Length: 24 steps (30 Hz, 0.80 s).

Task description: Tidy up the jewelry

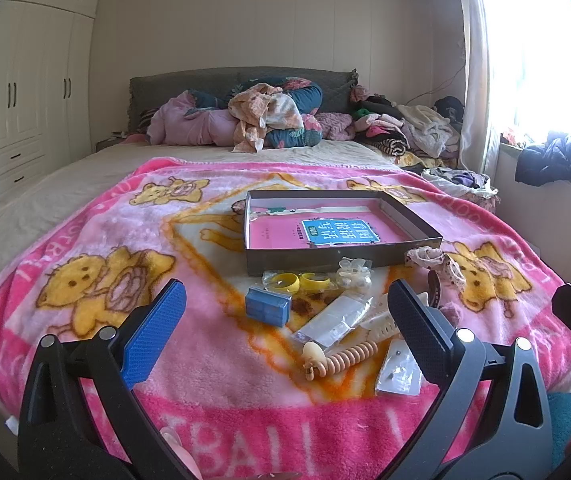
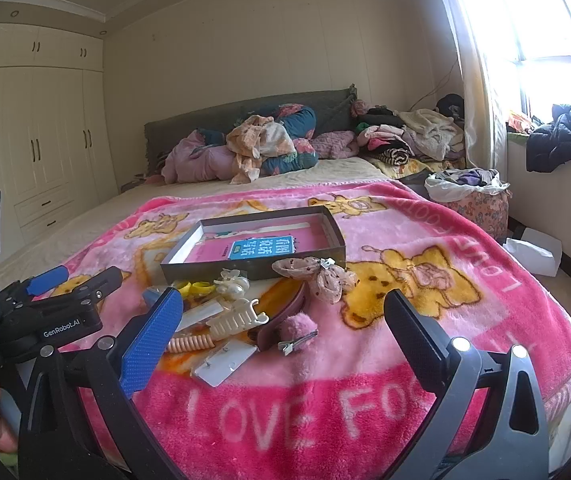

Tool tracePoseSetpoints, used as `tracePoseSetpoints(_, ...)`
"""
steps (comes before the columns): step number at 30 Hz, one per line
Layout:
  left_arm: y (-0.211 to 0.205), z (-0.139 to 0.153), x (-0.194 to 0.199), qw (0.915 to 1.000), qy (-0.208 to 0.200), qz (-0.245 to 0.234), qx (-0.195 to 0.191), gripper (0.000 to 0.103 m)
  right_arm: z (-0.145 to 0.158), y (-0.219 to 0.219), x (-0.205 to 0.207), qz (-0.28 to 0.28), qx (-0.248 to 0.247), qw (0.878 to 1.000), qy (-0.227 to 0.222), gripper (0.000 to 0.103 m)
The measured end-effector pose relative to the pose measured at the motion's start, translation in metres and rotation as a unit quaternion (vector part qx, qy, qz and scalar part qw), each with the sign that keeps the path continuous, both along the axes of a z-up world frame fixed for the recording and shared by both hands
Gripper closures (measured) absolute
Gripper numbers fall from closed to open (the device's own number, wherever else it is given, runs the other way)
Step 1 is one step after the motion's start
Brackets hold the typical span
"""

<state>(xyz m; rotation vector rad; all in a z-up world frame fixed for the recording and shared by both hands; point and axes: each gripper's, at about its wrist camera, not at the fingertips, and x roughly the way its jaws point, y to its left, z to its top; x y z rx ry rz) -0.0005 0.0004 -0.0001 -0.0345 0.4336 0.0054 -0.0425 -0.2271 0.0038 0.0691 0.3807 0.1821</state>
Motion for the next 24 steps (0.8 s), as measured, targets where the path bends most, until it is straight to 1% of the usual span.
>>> tracePoseSetpoints(2, -0.0001, 0.0, -0.0001, 1.0, 0.0, 0.0, 0.0, 0.01, -0.0036, 0.0022, 0.0005, 0.0, 0.0, 1.0, 0.0, 0.005)
tracePoseSetpoints(24, -0.0009, -0.0005, -0.0019, 1.0, -0.001, 0.0, 0.001, 0.01, 0.0012, 0.0098, -0.0028, 0.0, -0.001, 1.0, -0.001, 0.005)
